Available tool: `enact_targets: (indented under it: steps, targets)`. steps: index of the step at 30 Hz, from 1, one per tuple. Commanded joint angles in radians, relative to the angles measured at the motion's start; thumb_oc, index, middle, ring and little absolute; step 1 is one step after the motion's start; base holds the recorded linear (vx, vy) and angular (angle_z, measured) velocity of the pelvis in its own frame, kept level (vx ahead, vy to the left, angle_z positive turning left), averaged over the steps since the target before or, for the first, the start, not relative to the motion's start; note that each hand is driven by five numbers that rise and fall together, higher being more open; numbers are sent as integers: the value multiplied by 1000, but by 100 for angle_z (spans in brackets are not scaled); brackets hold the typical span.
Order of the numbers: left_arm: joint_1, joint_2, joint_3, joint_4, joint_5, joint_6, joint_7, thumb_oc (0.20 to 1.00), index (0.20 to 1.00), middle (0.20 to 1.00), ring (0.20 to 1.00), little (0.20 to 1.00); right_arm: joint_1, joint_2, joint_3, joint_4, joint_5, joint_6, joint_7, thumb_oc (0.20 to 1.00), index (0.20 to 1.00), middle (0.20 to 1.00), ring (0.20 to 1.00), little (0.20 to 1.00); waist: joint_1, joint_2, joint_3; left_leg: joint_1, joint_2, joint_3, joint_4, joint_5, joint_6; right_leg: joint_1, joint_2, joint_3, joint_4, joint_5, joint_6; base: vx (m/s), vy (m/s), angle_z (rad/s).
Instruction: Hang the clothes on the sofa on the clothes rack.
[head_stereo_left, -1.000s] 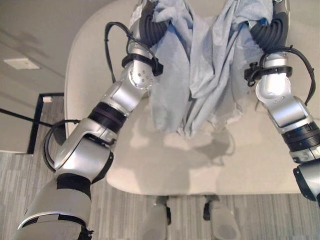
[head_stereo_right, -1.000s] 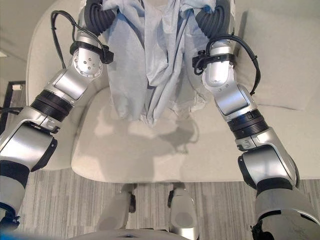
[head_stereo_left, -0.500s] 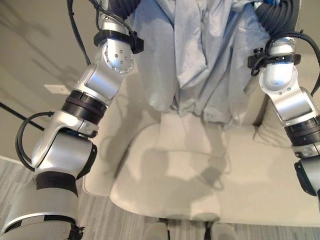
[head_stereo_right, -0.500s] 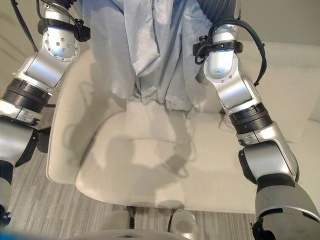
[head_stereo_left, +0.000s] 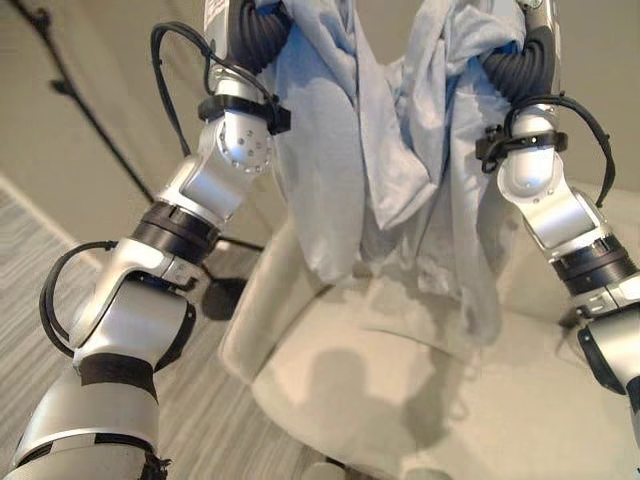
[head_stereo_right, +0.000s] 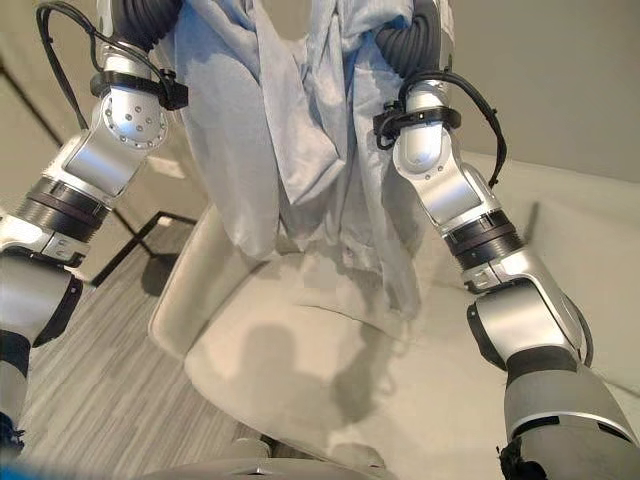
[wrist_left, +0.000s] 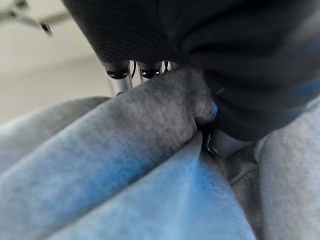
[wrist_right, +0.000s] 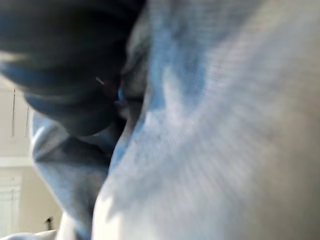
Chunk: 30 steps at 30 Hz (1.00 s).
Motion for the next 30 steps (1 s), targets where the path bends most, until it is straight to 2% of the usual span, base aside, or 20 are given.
enact_targets:
  steps: [1,2,3,4,6,7,8,9,10,11,12,13,15,16,17,20,25,28,29,30]
  targets:
    - [-17,49,3,64,13,-33,46,200,200,200,200,200,-11,-32,-33,-7,7,-32,-45,200,200,200,200,200,24,-46,-32,-59,80,92,-58,-9,-103,-28,-64,40,53,-88,131,68,423,60]
    - [-6,52,17,65,11,-32,59,200,200,200,200,200,0,-29,-35,-8,0,-20,-49,200,200,200,200,200,16,-46,-28,-51,119,114,-58,-12,-97,-18,-88,55,69,-92,141,79,480,52]
    - [5,52,27,61,11,-33,63,200,200,200,200,200,7,-27,-37,-9,-7,-13,-50,200,200,200,200,200,15,-41,-30,-35,137,123,-58,-10,-97,-16,-98,67,74,-92,147,56,368,30]
    - [8,52,29,59,11,-33,63,200,200,200,200,200,8,-27,-36,-10,-8,-12,-50,200,200,200,200,200,17,-40,-29,-32,139,126,-58,-11,-97,-16,-98,71,76,-92,147,45,313,-11]
    - [7,50,32,54,11,-31,62,200,200,200,200,200,18,-21,-50,-7,-22,-5,-48,200,200,200,200,200,21,-21,-41,0,144,134,-46,-1,-95,-12,-128,100,74,-73,162,59,573,-30]
    - [14,47,45,51,7,-32,62,200,200,200,200,200,37,-23,-59,-10,-50,12,-42,200,200,200,200,200,18,-7,-54,27,129,128,-47,-18,-90,-25,-168,120,68,-41,162,37,607,-39]
    - [14,46,45,51,7,-32,62,200,200,200,200,200,38,-22,-59,-11,-51,13,-42,200,200,200,200,200,20,-8,-54,27,128,131,-47,-18,-89,-27,-169,123,68,-40,162,1,617,-40]
    - [12,40,39,41,1,-41,59,200,200,200,200,200,52,-10,-71,-20,-49,17,-43,200,200,200,200,200,24,-17,-56,32,102,143,-38,-40,-77,-42,-213,134,64,-2,162,-3,233,-42]
    - [12,39,39,41,1,-41,59,200,200,200,200,200,53,-10,-72,-20,-49,17,-43,200,200,200,200,200,25,-18,-56,32,102,144,-38,-40,-77,-43,-214,135,64,-2,162,-128,715,-33]
    - [21,51,53,10,18,-22,59,200,200,200,200,200,66,56,-87,-46,-51,26,-46,200,200,200,200,200,27,-27,-34,61,39,190,-13,-76,-27,-90,-277,120,70,74,162,-174,934,-52]
    - [9,61,34,-24,63,-6,54,200,200,200,200,200,91,65,-117,-82,-53,27,-56,200,200,200,200,200,22,-64,-33,58,-31,209,-23,-66,19,-111,-216,200,128,17,150,-215,1102,-96]
    - [-16,50,11,9,68,-6,45,200,200,200,200,200,76,47,-115,-60,-49,23,-60,200,200,200,200,200,32,-81,-39,54,-63,217,-29,-56,35,-95,-133,218,155,-49,125,-133,676,-89]
    - [-19,47,13,22,59,-4,37,200,200,200,200,200,74,39,-115,-58,-42,21,-56,200,200,200,200,200,42,-98,-45,45,-88,226,-31,-39,48,-70,-58,197,161,-109,100,-125,251,12]
    - [10,30,39,36,55,1,32,200,200,200,200,200,103,17,-129,-33,-49,20,-59,200,200,200,200,200,61,-139,-44,40,-145,254,-12,-39,68,-19,62,216,106,-161,57,-91,199,33]
    - [4,10,28,51,60,-4,27,200,200,200,200,200,100,13,-124,-17,-49,15,-63,200,200,200,200,200,49,-145,-47,41,-156,245,-12,-36,68,-6,82,244,76,-161,61,-57,174,25]
    - [23,-9,35,43,60,-10,14,200,200,200,200,200,113,10,-118,-25,-38,7,-48,200,200,200,200,200,24,-138,-54,40,-165,243,-7,-44,68,-2,94,285,16,-107,79,23,48,61]
    - [31,-32,38,39,55,-15,1,200,200,200,200,200,120,9,-110,-33,-31,8,-26,200,200,200,200,200,4,-121,-44,0,-172,229,74,-67,79,-15,78,288,13,-86,92,-27,69,19]
    - [16,-34,28,37,52,-17,-3,200,200,200,200,200,105,1,-105,-40,-27,6,-23,200,200,200,200,200,-1,-112,-34,-49,-151,233,97,-68,68,-27,65,285,13,-75,102,-65,168,22]
    - [4,-31,28,34,48,-15,-2,200,200,200,200,200,103,-6,-109,-47,-24,5,-21,200,200,200,200,200,-8,-116,-32,-77,-118,233,83,-72,59,-42,46,280,13,-68,114,-20,107,0]
    - [4,-31,28,34,48,-15,-2,200,200,200,200,200,103,-6,-109,-47,-24,5,-21,200,200,200,200,200,-8,-116,-33,-78,-118,233,83,-72,59,-43,46,280,14,-68,114,-30,172,-13]
